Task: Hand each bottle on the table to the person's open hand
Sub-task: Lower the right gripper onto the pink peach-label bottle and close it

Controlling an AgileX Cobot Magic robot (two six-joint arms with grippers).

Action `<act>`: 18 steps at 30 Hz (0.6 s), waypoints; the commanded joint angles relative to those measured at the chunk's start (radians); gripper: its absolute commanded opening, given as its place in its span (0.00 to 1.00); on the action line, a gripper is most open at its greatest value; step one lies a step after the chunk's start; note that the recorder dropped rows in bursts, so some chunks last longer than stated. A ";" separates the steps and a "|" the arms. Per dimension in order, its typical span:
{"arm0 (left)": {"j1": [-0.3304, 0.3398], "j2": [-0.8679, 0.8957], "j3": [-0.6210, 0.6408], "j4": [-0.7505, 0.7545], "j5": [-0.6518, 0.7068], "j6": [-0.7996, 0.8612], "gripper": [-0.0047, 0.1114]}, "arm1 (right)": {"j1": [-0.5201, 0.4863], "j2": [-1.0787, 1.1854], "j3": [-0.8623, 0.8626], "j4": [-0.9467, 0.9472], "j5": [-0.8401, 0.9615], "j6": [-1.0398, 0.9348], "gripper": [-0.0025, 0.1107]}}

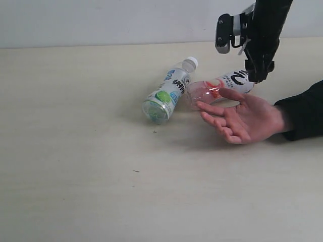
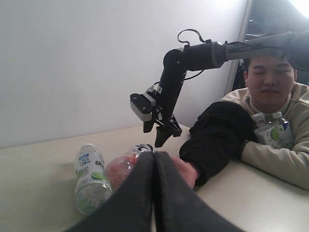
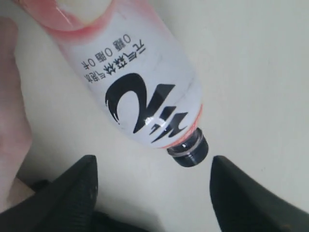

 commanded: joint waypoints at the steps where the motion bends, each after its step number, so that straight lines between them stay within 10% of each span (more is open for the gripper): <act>1: 0.002 -0.002 0.003 -0.002 -0.002 0.000 0.04 | 0.024 0.028 -0.011 -0.034 -0.030 -0.054 0.58; 18: 0.002 -0.002 0.003 -0.002 -0.002 0.000 0.04 | 0.067 0.058 -0.011 -0.041 -0.119 -0.147 0.68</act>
